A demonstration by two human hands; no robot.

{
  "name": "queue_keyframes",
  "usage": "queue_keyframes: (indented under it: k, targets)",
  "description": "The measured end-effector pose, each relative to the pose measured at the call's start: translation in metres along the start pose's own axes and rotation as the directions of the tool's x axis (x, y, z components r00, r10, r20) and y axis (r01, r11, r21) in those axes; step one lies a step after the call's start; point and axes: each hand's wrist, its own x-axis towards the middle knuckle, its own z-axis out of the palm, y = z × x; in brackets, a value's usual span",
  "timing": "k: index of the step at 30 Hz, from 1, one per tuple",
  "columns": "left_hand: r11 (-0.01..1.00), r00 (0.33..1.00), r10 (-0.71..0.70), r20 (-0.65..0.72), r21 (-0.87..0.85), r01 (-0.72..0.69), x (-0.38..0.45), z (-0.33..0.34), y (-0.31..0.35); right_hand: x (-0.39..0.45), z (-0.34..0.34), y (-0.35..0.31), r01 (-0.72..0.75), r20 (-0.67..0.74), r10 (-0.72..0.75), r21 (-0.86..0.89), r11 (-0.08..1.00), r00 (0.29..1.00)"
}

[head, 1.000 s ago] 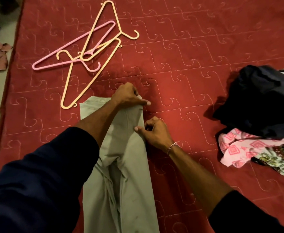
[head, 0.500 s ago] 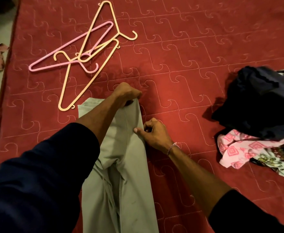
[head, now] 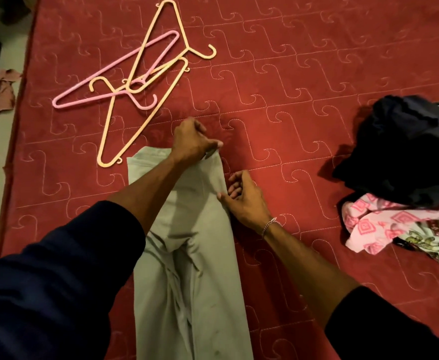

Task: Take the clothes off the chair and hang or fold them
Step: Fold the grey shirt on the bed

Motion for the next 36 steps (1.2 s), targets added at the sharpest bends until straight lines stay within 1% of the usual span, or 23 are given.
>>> queue_keyframes:
  k: [2, 3, 5, 7, 8, 9, 10, 11, 12, 13, 14, 16, 17, 19, 22, 25, 28, 30, 32, 33, 34, 35, 36]
  targets:
    - [1.000, 0.999, 0.016, -0.038, -0.022, -0.016, -0.003, -0.013, 0.000, -0.001, 0.002, -0.001, 0.031, -0.033, -0.033, -0.058, 0.998, 0.999]
    - [0.999, 0.997, 0.047, -0.059, 0.012, -0.046, -0.006, -0.020, -0.001, -0.002, 0.004, -0.002, 0.056, -0.052, -0.061, -0.094, 0.994, 0.997]
    - [0.982, 0.990, 0.119, -0.072, 0.155, -0.107, -0.013, -0.033, -0.007, -0.009, 0.013, -0.006, 0.104, -0.098, -0.118, -0.142, 0.984, 0.988]
    - [0.929, 0.980, 0.187, -0.067, 0.337, -0.154, -0.026, -0.047, -0.019, -0.018, 0.027, -0.012, 0.126, -0.191, -0.165, -0.203, 0.971, 0.968]
    - [0.897, 0.975, 0.212, -0.067, 0.410, -0.166, -0.033, -0.056, -0.029, -0.022, 0.035, -0.017, 0.145, -0.242, -0.219, -0.290, 0.946, 0.945]
    - [0.867, 0.969, 0.237, -0.069, 0.465, -0.179, -0.041, -0.064, -0.038, -0.025, 0.042, -0.022, 0.186, -0.265, -0.308, -0.401, 0.897, 0.914]
    - [0.843, 0.965, 0.255, -0.060, 0.503, -0.192, -0.047, -0.071, -0.048, -0.025, 0.049, -0.025, 0.249, -0.245, -0.405, -0.487, 0.837, 0.881]
    - [0.825, 0.964, 0.266, -0.031, 0.525, -0.210, -0.054, -0.080, -0.057, -0.024, 0.057, -0.029, 0.322, -0.199, -0.488, -0.537, 0.780, 0.850]
    - [0.810, 0.962, 0.273, 0.025, 0.534, -0.244, -0.060, -0.088, -0.065, -0.020, 0.063, -0.029, 0.383, -0.138, -0.539, -0.560, 0.735, 0.831]
    - [0.795, 0.955, 0.280, 0.093, 0.535, -0.285, -0.066, -0.095, -0.073, -0.017, 0.068, -0.030, 0.419, -0.066, -0.549, -0.572, 0.705, 0.833]
    - [0.777, 0.945, 0.288, 0.153, 0.539, -0.324, -0.071, -0.100, -0.080, -0.013, 0.071, -0.030, 0.425, 0.012, -0.514, -0.580, 0.695, 0.858]
    - [0.741, 0.941, 0.259, 0.217, 0.580, -0.338, -0.080, -0.107, -0.090, -0.008, 0.072, -0.029, 0.391, 0.151, -0.384, -0.615, 0.685, 0.911]
    - [0.727, 0.947, 0.227, 0.227, 0.608, -0.320, -0.082, -0.108, -0.095, -0.007, 0.072, -0.028, 0.376, 0.203, -0.326, -0.646, 0.664, 0.923]
    - [0.690, 0.960, 0.155, 0.233, 0.670, -0.274, -0.086, -0.111, -0.103, -0.005, 0.073, -0.026, 0.372, 0.244, -0.287, -0.713, 0.595, 0.927]
    - [0.652, 0.974, 0.099, 0.205, 0.726, -0.219, -0.092, -0.109, -0.108, -0.005, 0.076, -0.024, 0.329, 0.210, -0.285, -0.813, 0.480, 0.935]
    - [0.684, 0.980, 0.057, 0.190, 0.708, -0.177, -0.094, -0.107, -0.109, -0.004, 0.078, -0.023, 0.284, 0.178, -0.264, -0.846, 0.451, 0.948]
    - [0.757, 0.981, 0.013, 0.192, 0.639, -0.135, -0.094, -0.109, -0.108, -0.005, 0.079, -0.022, 0.282, 0.174, -0.263, -0.844, 0.457, 0.949]
    - [0.839, 0.985, 0.008, 0.170, 0.535, -0.099, -0.095, -0.111, -0.106, -0.004, 0.079, -0.022, 0.278, 0.177, -0.254, -0.849, 0.450, 0.951]
    - [0.921, 0.992, -0.004, 0.123, 0.387, -0.044, -0.099, -0.114, -0.101, -0.005, 0.079, -0.026, 0.273, 0.181, -0.236, -0.847, 0.455, 0.955]
    - [0.949, 0.994, -0.020, 0.112, 0.314, -0.017, -0.100, -0.116, -0.097, -0.008, 0.078, -0.030, 0.271, 0.180, -0.230, -0.838, 0.473, 0.956]
    - [0.971, 0.993, -0.040, 0.115, 0.238, 0.011, -0.102, -0.117, -0.093, -0.014, 0.078, -0.035, 0.274, 0.172, -0.237, -0.810, 0.518, 0.956]
    - [0.987, 0.990, -0.058, 0.130, 0.158, 0.037, -0.103, -0.117, -0.089, -0.022, 0.078, -0.040, 0.282, 0.155, -0.257, -0.754, 0.593, 0.954]
    - [0.995, 0.987, -0.067, 0.144, 0.082, 0.056, -0.103, -0.117, -0.083, -0.034, 0.079, -0.047, 0.292, 0.118, -0.287, -0.649, 0.702, 0.951]
